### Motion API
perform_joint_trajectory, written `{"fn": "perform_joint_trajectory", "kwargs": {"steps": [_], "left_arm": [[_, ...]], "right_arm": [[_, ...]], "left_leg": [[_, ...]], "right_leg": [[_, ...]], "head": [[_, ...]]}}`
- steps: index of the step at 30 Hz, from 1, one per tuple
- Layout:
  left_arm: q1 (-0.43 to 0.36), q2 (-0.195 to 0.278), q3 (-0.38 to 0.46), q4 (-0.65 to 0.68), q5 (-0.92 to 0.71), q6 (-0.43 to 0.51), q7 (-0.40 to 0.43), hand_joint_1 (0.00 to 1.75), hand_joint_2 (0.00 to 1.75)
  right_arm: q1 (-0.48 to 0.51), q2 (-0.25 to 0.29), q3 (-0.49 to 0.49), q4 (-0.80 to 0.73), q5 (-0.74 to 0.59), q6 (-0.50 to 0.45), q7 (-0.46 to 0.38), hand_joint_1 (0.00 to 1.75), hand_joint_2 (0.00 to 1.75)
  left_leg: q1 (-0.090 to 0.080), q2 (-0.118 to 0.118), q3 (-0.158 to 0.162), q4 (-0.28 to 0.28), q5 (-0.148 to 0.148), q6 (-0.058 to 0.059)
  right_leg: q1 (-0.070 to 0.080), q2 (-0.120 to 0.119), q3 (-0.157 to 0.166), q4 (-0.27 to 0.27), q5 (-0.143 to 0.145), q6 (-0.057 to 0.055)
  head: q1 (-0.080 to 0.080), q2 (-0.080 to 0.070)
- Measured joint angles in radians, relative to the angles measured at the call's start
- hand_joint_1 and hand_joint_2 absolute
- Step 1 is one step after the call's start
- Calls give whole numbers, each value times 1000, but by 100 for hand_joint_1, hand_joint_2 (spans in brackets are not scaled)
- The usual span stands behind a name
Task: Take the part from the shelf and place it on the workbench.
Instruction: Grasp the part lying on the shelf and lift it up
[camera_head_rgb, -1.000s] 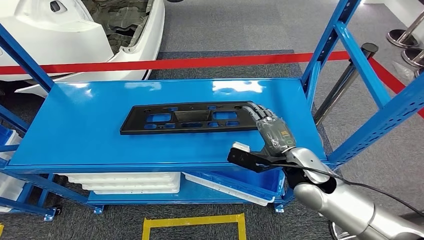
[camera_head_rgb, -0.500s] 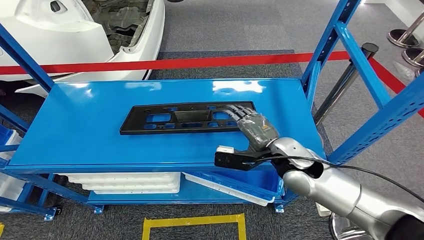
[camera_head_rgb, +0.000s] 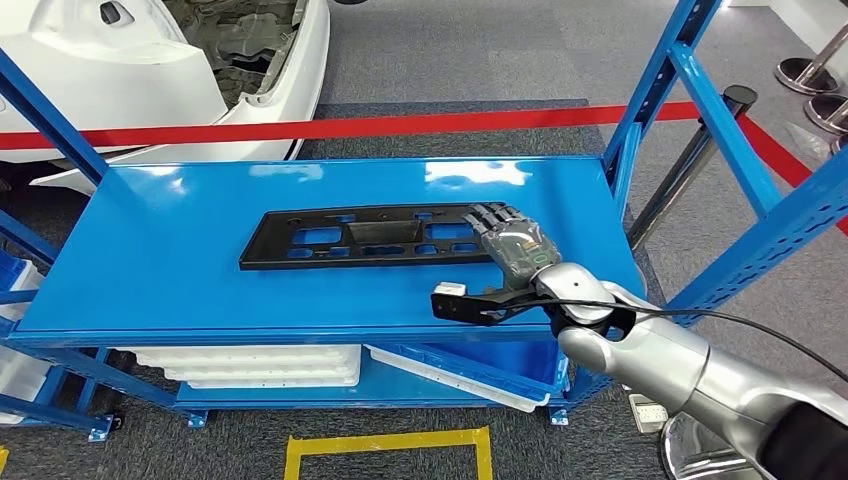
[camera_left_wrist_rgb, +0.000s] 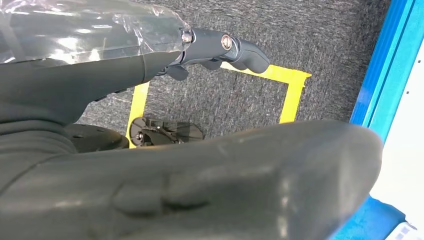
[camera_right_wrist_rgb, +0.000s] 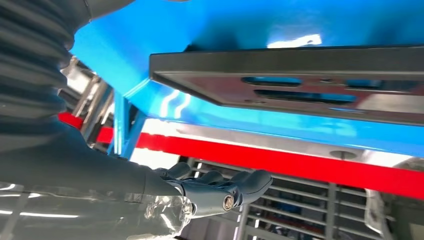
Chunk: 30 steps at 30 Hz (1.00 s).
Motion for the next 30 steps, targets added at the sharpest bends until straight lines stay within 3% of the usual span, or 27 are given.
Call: {"fn": "perform_joint_trajectory", "kwargs": {"steps": [12, 30], "left_arm": [[0, 0, 0, 0, 0, 0, 4, 0, 0], [0, 0, 0, 0, 0, 21, 7, 0, 0]], "right_arm": [[-2, -4, 3, 41, 72, -48, 6, 0, 175], [6, 18, 2, 92, 33, -268, -131, 0, 175]], "left_leg": [[0, 0, 0, 0, 0, 0], [0, 0, 0, 0, 0, 0]], "right_leg": [[0, 0, 0, 0, 0, 0], [0, 0, 0, 0, 0, 0]], "head": [[0, 0], [0, 0]]}}
